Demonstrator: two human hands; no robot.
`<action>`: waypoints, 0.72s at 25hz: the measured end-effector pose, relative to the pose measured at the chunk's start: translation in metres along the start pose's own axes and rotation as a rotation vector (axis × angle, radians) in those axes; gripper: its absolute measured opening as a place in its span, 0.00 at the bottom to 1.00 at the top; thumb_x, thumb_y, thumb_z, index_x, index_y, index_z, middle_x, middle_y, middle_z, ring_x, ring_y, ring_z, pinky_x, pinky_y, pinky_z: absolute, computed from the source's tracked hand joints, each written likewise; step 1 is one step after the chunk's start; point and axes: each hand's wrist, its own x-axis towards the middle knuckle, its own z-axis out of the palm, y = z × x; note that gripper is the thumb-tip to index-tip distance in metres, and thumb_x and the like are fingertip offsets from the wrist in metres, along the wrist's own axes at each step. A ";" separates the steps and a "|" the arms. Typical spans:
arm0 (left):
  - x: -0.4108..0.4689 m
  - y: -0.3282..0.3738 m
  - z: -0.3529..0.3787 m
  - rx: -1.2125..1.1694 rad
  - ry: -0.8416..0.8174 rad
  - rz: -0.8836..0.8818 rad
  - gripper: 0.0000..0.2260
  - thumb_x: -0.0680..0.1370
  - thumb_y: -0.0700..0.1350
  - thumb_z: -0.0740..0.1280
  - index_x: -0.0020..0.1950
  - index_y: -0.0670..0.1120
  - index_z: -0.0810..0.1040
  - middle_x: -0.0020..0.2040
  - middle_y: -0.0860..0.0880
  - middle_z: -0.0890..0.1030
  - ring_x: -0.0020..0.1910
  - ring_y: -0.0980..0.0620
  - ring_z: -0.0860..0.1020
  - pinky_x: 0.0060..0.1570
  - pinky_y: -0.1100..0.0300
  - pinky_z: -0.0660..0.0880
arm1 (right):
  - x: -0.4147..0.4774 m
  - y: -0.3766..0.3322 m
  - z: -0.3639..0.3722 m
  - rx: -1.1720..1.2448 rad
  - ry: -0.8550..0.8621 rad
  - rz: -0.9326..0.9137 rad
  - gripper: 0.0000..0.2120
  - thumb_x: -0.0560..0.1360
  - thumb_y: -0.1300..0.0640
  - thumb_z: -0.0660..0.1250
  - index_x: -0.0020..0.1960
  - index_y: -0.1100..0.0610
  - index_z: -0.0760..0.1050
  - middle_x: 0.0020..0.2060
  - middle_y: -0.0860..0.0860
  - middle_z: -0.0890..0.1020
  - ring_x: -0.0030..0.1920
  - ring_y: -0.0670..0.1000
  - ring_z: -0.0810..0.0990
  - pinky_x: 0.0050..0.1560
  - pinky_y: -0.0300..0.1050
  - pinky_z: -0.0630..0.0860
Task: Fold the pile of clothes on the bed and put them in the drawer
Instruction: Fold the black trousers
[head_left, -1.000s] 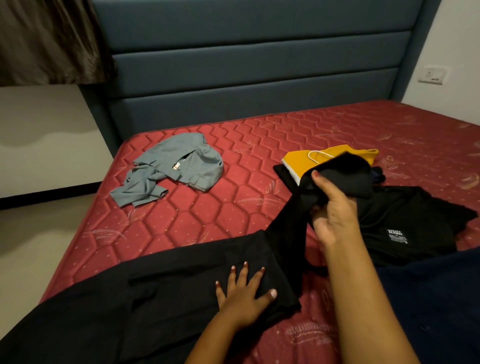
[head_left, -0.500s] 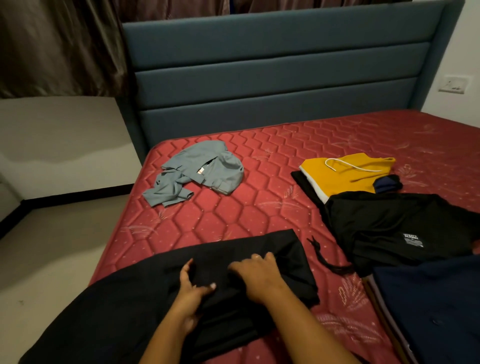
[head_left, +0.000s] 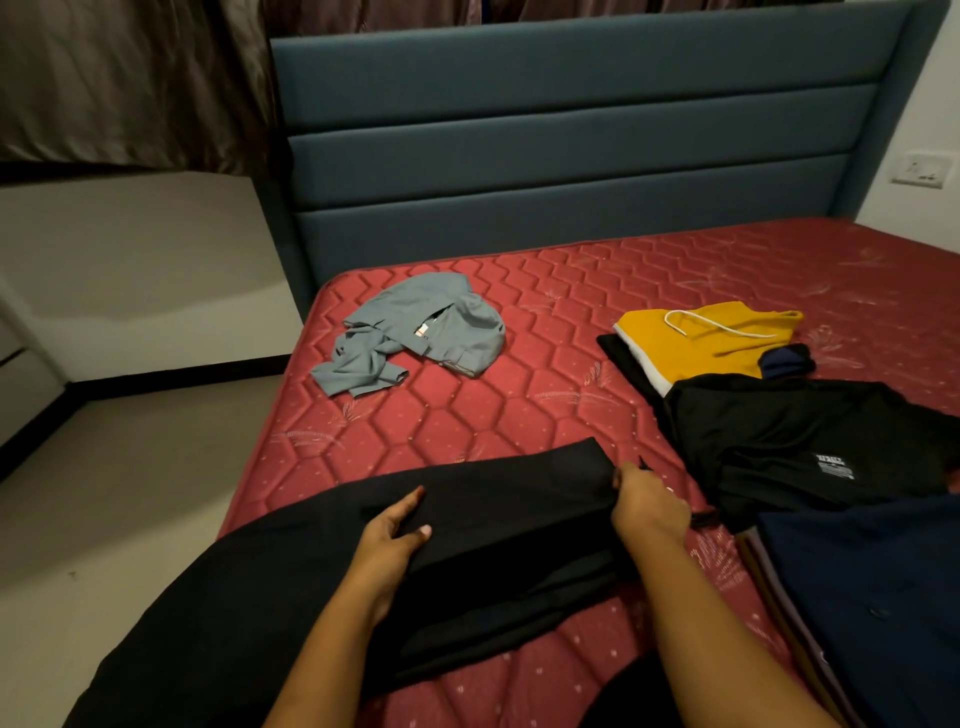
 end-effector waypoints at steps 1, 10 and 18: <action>-0.002 -0.001 -0.001 0.001 -0.014 -0.011 0.24 0.76 0.28 0.64 0.71 0.44 0.70 0.65 0.48 0.75 0.59 0.53 0.76 0.61 0.63 0.70 | 0.000 0.002 -0.001 0.016 0.012 0.022 0.16 0.77 0.62 0.57 0.63 0.51 0.70 0.62 0.54 0.75 0.62 0.57 0.75 0.58 0.50 0.72; -0.009 0.001 0.009 0.007 -0.033 -0.010 0.25 0.77 0.27 0.61 0.73 0.43 0.67 0.65 0.49 0.73 0.60 0.52 0.74 0.64 0.60 0.69 | 0.003 0.035 -0.001 0.469 -0.095 0.231 0.10 0.72 0.68 0.61 0.52 0.64 0.77 0.56 0.68 0.78 0.58 0.66 0.76 0.55 0.49 0.72; -0.009 -0.011 0.001 0.100 -0.065 -0.068 0.26 0.77 0.25 0.59 0.73 0.42 0.66 0.67 0.47 0.72 0.66 0.47 0.72 0.67 0.58 0.67 | -0.007 0.046 0.000 0.152 -0.376 0.306 0.21 0.76 0.62 0.61 0.68 0.63 0.70 0.63 0.61 0.76 0.61 0.59 0.78 0.59 0.49 0.75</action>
